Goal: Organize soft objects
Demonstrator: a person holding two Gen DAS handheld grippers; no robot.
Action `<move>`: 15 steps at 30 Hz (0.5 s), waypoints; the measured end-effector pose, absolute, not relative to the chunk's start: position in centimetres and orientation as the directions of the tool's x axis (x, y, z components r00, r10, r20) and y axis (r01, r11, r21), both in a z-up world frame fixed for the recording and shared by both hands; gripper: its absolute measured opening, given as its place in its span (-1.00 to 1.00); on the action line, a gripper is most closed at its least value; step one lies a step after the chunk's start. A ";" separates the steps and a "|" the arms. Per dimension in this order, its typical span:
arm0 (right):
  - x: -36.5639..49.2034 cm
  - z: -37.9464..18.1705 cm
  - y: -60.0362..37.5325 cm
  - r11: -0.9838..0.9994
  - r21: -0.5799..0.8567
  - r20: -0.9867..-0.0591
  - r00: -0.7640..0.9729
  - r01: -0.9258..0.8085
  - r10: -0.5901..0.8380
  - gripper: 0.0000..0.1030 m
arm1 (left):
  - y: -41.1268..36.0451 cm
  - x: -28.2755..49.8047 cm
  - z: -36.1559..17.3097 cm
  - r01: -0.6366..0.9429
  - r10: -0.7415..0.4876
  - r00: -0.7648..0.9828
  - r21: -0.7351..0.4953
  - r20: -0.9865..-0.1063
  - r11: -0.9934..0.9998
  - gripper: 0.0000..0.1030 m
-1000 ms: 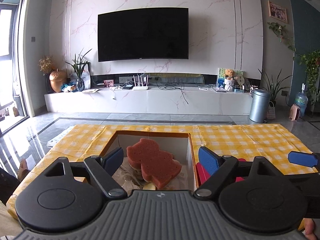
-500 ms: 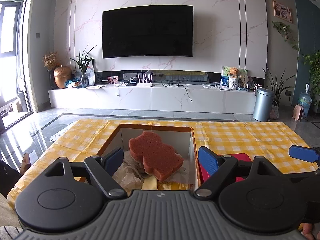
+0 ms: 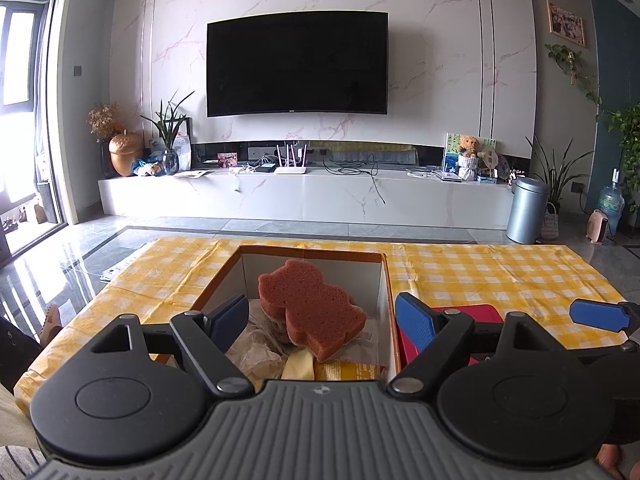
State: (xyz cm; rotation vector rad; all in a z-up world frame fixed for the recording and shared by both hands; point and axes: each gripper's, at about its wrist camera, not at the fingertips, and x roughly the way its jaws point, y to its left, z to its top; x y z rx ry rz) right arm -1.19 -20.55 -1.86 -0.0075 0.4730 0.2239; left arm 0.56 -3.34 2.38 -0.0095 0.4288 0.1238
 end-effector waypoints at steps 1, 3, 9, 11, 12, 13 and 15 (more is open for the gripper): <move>-1.1 -1.9 -20.6 0.975 0.047 -0.455 0.865 -0.216 0.213 0.95 | -3.4 0.5 2.4 -0.125 0.122 0.902 0.021 -0.413 0.992 0.89; -1.1 -2.0 -20.5 0.976 0.048 -0.457 0.864 -0.214 0.212 0.95 | -3.4 0.5 2.3 -0.127 0.126 0.902 0.024 -0.413 0.992 0.89; -0.9 -1.9 -20.5 0.976 0.041 -0.472 0.857 -0.213 0.207 0.95 | -3.3 0.6 2.1 -0.129 0.128 0.897 0.027 -0.424 0.991 0.89; -0.7 -2.0 -20.5 0.975 0.057 -0.478 0.851 -0.217 0.217 0.95 | -3.3 0.5 2.1 -0.131 0.128 0.897 0.023 -0.423 0.991 0.89; -0.6 -2.0 -20.6 0.974 0.065 -0.481 0.848 -0.217 0.221 0.95 | -3.3 0.6 2.1 -0.132 0.129 0.896 0.021 -0.424 0.991 0.89; -0.6 -2.1 -20.6 0.973 0.073 -0.485 0.845 -0.217 0.225 0.95 | -3.2 0.5 2.1 -0.133 0.129 0.896 0.020 -0.425 0.991 0.89; -0.5 -2.2 -20.6 0.974 0.074 -0.487 0.844 -0.216 0.224 0.95 | -3.2 0.6 2.0 -0.131 0.128 0.896 0.022 -0.424 0.991 0.89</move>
